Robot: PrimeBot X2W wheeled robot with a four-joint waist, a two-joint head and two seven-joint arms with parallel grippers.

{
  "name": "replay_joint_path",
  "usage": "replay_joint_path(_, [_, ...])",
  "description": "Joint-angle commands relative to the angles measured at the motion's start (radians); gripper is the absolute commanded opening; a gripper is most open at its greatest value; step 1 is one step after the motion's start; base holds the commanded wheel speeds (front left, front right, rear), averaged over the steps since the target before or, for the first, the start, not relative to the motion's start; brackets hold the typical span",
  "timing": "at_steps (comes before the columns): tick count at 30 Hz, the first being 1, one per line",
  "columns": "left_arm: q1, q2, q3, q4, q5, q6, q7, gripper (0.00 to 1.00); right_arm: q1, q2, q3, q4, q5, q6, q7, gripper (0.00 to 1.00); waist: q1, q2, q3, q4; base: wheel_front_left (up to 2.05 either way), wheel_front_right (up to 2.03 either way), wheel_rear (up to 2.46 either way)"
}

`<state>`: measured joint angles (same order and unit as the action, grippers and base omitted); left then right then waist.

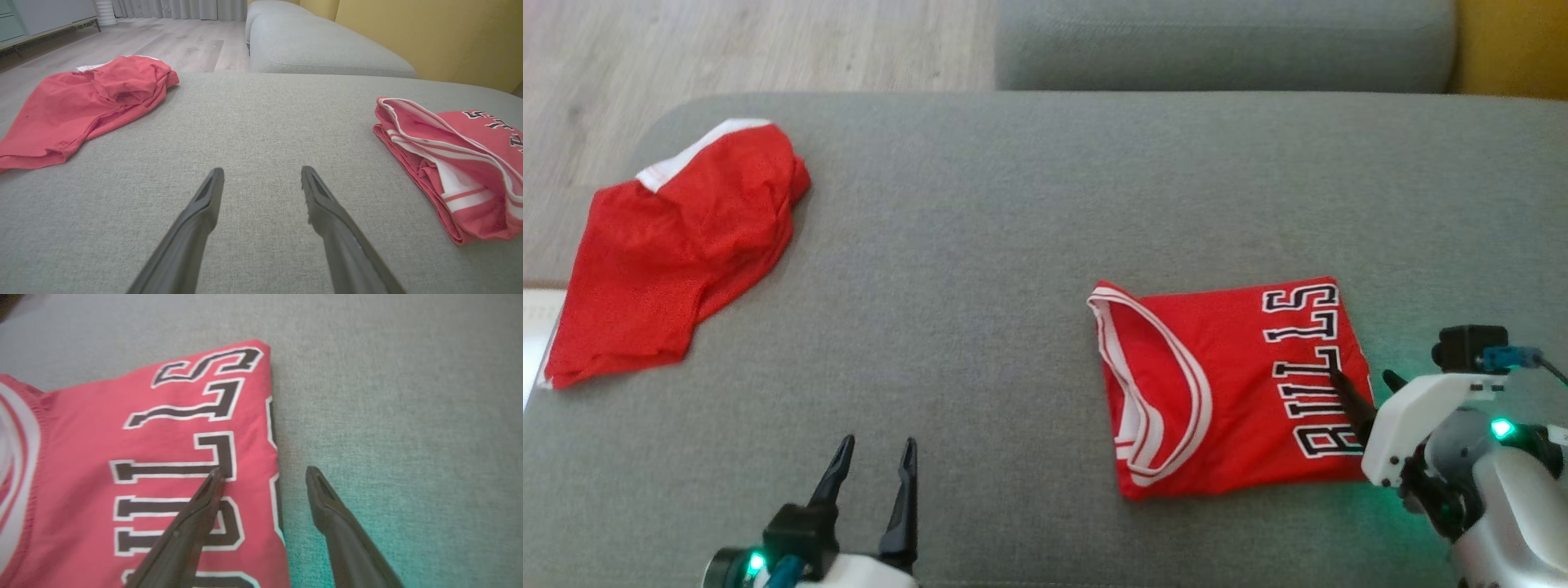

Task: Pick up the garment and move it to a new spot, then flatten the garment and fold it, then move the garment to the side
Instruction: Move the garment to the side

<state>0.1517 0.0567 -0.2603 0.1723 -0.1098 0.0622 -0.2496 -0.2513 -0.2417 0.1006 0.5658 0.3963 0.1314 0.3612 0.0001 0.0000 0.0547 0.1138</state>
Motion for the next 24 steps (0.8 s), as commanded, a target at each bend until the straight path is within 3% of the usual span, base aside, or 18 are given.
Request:
replay_joint_path(1, [-0.051,-0.006,0.020,-0.023,0.007,0.000,-0.012,1.00,-0.051,-0.026,0.013,-0.015,0.005,-0.001,0.001,1.00,-0.0001,0.0000,0.014,0.013,0.00,0.00,0.00])
replay_joint_path(5, [-0.072,-0.006,0.009,-0.022,0.004,0.005,-0.012,1.00,-0.090,-0.006,0.024,0.071,0.036,-0.001,0.023,1.00,-0.0001,0.0000,0.030,0.025,0.00,0.00,0.00])
replay_joint_path(6, [-0.075,-0.006,0.008,-0.023,0.003,0.007,-0.012,1.00,-0.096,0.004,0.036,0.076,0.070,-0.001,0.031,0.91,-0.0001,0.0000,0.032,0.025,0.00,0.00,0.00])
replay_joint_path(7, [-0.077,-0.006,0.009,-0.024,0.003,0.010,-0.012,1.00,-0.101,0.007,0.050,0.074,0.103,-0.001,0.033,0.32,-0.0001,0.0000,0.035,0.024,0.00,0.00,0.00])
replay_joint_path(8, [-0.079,-0.006,0.010,-0.025,0.002,0.013,-0.012,1.00,-0.108,0.007,0.057,0.073,0.132,-0.001,0.031,0.00,-0.0001,0.0000,0.038,0.019,0.00,0.00,0.00])
replay_joint_path(11, [-0.084,-0.006,0.008,-0.032,-0.004,0.022,-0.012,1.00,-0.139,-0.023,0.099,0.051,0.166,-0.001,-0.005,0.00,-0.0001,0.0000,0.054,-0.008,0.00,0.00,0.00])
replay_joint_path(16, [-0.111,-0.006,-0.010,-0.046,-0.002,0.028,-0.012,1.00,-0.245,-0.110,0.127,0.056,0.129,-0.001,-0.104,0.00,-0.0001,0.0000,0.117,-0.075,0.00,0.00,0.00])
replay_joint_path(24, [-0.168,-0.004,-0.010,-0.071,0.041,0.024,-0.012,1.00,-0.478,-0.279,0.010,0.224,-0.006,-0.001,-0.226,0.00,-0.0001,0.0000,0.246,-0.149,0.00,0.00,0.00])
